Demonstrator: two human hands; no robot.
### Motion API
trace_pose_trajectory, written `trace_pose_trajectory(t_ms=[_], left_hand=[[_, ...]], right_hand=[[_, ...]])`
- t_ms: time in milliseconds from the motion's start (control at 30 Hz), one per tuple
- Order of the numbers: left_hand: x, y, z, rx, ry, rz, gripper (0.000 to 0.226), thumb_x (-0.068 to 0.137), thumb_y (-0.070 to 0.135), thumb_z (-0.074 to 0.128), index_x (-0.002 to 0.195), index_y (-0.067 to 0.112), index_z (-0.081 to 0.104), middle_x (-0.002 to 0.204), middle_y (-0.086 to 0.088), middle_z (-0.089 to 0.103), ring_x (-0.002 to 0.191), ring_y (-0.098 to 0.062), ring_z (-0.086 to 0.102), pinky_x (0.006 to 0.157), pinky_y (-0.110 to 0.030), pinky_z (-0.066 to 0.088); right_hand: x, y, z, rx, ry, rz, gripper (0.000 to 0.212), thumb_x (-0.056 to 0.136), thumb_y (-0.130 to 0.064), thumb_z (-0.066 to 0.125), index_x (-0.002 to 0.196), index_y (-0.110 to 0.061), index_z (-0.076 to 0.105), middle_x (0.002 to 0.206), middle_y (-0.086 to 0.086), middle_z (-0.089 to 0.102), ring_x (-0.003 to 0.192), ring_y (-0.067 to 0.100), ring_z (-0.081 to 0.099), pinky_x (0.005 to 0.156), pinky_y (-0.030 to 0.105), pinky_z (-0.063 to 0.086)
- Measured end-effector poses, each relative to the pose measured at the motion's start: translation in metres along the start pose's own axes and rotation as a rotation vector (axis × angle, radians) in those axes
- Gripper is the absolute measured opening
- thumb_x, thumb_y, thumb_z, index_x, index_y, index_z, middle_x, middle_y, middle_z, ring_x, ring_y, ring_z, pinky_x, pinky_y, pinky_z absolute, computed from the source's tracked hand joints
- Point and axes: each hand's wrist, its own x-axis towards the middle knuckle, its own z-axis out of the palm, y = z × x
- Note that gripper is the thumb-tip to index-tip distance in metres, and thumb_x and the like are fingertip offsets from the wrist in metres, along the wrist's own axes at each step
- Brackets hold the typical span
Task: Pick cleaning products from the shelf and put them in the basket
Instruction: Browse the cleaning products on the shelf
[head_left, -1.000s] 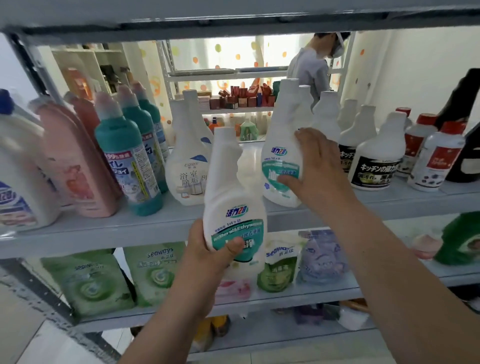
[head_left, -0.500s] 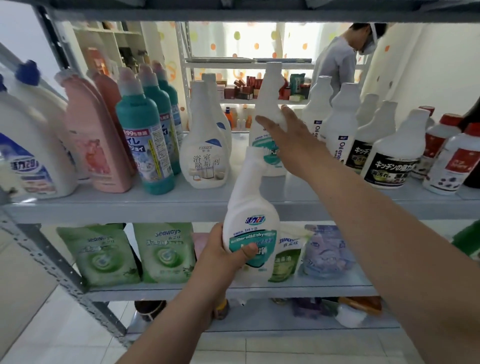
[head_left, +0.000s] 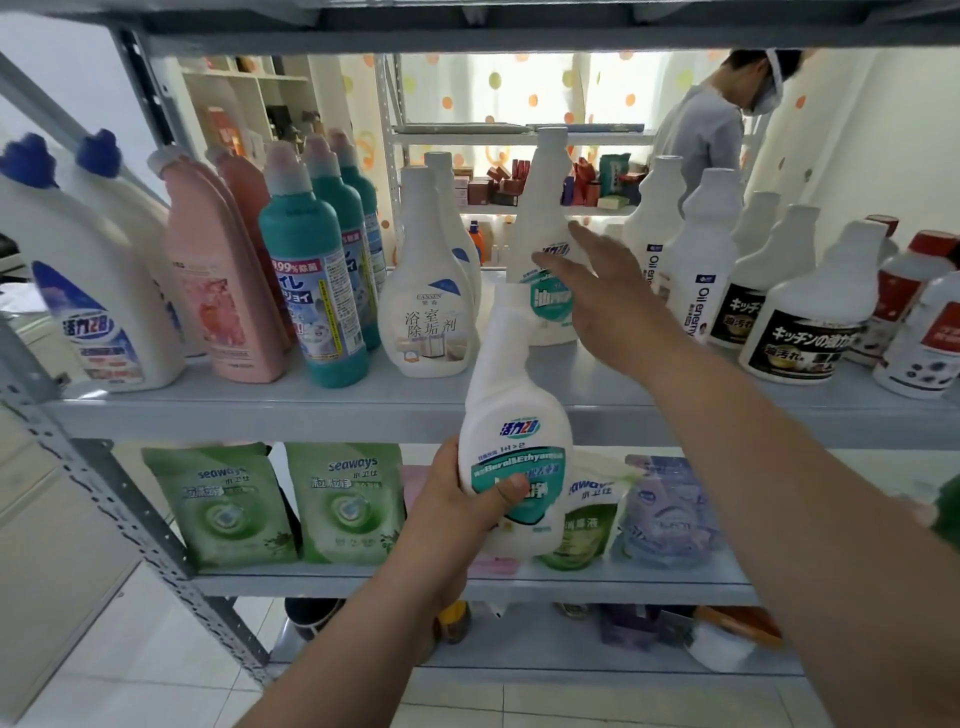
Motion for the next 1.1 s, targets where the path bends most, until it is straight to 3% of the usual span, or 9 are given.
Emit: trace_pose_trajectory(t_ms=[67,200,400,500,600,767,900,1000,1100], left_hand=[[-0.005,-0.004,-0.006,0.000,-0.013,0.004,0.061,0.080,0.028,0.087,0.130,0.016,0.055,0.117,-0.005,0.076,0.107,-0.026,0.073,0.087,-0.047,0.062],[-0.028,-0.014,-0.015,0.060,0.025,0.003,0.059,0.068,0.039,0.083,0.120,0.032,0.058,0.107,0.006,0.077,0.097,-0.017,0.075,0.072,-0.031,0.060],[-0.075,-0.041,-0.034,0.253,0.062,0.017,0.053,0.065,0.043,0.081,0.114,0.045,0.061,0.102,0.012,0.076,0.091,-0.010,0.074,0.073,-0.033,0.064],[-0.102,-0.056,-0.041,0.119,0.086,-0.040,0.045,0.065,0.044,0.078,0.108,0.046,0.065,0.105,0.006,0.077,0.093,-0.015,0.076,0.071,-0.029,0.062],[-0.124,-0.070,-0.041,-0.155,0.125,-0.330,0.033,0.084,0.038,0.066,0.110,0.019,0.071,0.108,-0.010,0.078,0.095,-0.026,0.076,0.074,-0.040,0.063],[-0.163,-0.092,-0.039,-0.180,-0.043,-0.584,0.033,0.100,0.038,0.055,0.106,0.012,0.076,0.108,-0.014,0.078,0.092,-0.026,0.077,0.079,-0.038,0.062],[-0.179,-0.097,-0.045,0.195,-0.094,-0.418,0.040,0.084,0.048,0.068,0.106,0.016,0.061,0.099,-0.006,0.078,0.088,-0.022,0.077,0.084,-0.046,0.060],[-0.193,-0.098,-0.047,0.277,-0.151,-0.294,0.032,0.084,0.039,0.072,0.107,0.022,0.057,0.098,0.004,0.078,0.088,-0.015,0.077,0.072,-0.035,0.064],[-0.207,-0.102,-0.039,0.348,-0.129,-0.109,0.046,0.072,0.052,0.073,0.111,0.035,0.056,0.106,0.019,0.070,0.100,-0.004,0.071,0.071,-0.020,0.059]], right_hand=[[-0.043,-0.021,0.010,0.329,0.143,0.009,0.046,0.099,-0.009,0.052,0.144,-0.018,0.057,0.153,0.007,0.049,0.141,0.028,0.044,0.117,0.040,0.036],[-0.129,-0.076,0.026,1.044,-0.015,0.319,0.028,0.095,-0.050,0.056,0.120,-0.049,0.067,0.118,-0.027,0.070,0.108,-0.006,0.065,0.083,0.012,0.053],[-0.204,-0.108,0.061,1.501,-0.122,0.628,0.030,0.093,-0.054,0.064,0.119,-0.042,0.074,0.129,0.005,0.071,0.120,0.028,0.067,0.097,0.048,0.057],[-0.230,-0.125,0.067,1.519,-0.092,0.729,0.030,0.093,-0.048,0.064,0.112,-0.027,0.074,0.122,0.009,0.072,0.112,0.030,0.069,0.092,0.046,0.058],[-0.250,-0.144,0.070,1.627,-0.047,0.922,0.042,0.090,-0.050,0.067,0.113,-0.015,0.067,0.120,0.013,0.069,0.112,0.034,0.064,0.098,0.048,0.051],[-0.285,-0.165,0.059,1.831,-0.305,1.225,0.072,0.071,-0.050,0.082,0.129,-0.011,0.064,0.121,0.021,0.073,0.103,0.035,0.074,0.080,0.045,0.061],[-0.303,-0.164,0.052,1.871,-0.292,1.099,0.029,0.073,-0.018,0.066,0.100,-0.008,0.071,0.107,0.023,0.070,0.096,0.037,0.070,0.082,0.045,0.061],[-0.316,-0.161,0.047,1.812,-0.260,0.823,0.029,0.064,-0.002,0.066,0.091,-0.012,0.064,0.109,0.027,0.062,0.100,0.040,0.061,0.088,0.049,0.053],[-0.329,-0.158,0.041,1.790,-0.188,0.592,0.024,0.062,-0.007,0.072,0.083,-0.019,0.068,0.101,0.019,0.069,0.097,0.035,0.067,0.081,0.050,0.058]])
